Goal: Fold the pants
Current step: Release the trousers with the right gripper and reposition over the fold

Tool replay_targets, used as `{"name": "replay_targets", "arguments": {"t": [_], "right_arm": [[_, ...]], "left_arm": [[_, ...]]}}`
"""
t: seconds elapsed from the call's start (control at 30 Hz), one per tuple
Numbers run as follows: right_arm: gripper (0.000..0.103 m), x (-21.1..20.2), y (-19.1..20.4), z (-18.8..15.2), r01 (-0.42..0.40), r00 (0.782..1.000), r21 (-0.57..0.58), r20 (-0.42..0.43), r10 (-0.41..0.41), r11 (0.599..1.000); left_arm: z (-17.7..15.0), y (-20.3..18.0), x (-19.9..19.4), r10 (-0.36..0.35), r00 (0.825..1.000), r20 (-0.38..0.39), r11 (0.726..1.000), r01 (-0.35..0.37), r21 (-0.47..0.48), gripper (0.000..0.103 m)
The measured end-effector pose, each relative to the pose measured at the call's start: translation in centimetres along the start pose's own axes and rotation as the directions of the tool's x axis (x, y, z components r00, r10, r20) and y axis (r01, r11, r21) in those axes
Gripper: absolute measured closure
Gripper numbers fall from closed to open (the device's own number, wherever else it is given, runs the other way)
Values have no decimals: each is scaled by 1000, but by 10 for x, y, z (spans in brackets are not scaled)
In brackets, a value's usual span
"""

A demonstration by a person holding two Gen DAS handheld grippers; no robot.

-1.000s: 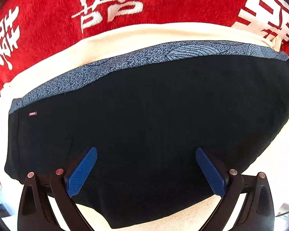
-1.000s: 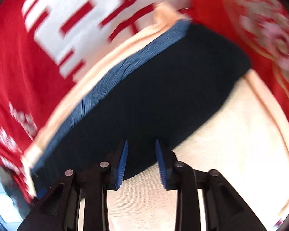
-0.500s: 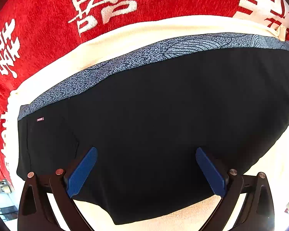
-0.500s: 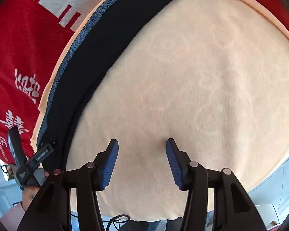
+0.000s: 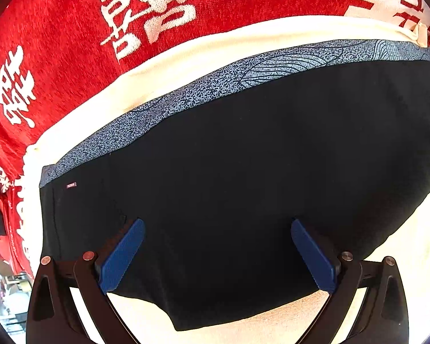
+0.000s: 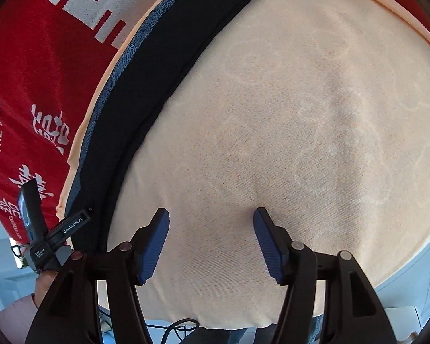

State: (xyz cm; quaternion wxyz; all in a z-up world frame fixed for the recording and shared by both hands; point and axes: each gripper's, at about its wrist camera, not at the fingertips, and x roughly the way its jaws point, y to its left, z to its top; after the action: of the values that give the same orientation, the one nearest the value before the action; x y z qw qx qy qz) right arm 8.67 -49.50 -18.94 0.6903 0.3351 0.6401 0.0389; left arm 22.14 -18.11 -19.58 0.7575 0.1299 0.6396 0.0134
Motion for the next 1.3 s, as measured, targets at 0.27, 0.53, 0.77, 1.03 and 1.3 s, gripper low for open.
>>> {"name": "replay_targets", "arguments": {"t": [0.27,0.53,0.77,1.03,1.3], "right_arm": [[37,-1,-5,1,-31,999,0,-12,31,1000],[36,-2,-3,1,-46,999,4,-16,46,999],[35,-2,-5,2,-63,998,18,-22,63,998],[35,-23,-15,25,-105,993,109,57,99,988],[35,-56,-23,132,45,953,85,296,-69,995]], "left_arm": [[-1,-8,-6,19,1000,6,1000,-19,-8,0],[4,-5,1,26,1000,17,1000,-26,-12,0],[3,-5,2,28,999,21,1000,-27,-13,0],[4,-3,3,32,999,23,999,-31,-14,0],[4,0,3,34,999,33,999,-33,-31,0]]}}
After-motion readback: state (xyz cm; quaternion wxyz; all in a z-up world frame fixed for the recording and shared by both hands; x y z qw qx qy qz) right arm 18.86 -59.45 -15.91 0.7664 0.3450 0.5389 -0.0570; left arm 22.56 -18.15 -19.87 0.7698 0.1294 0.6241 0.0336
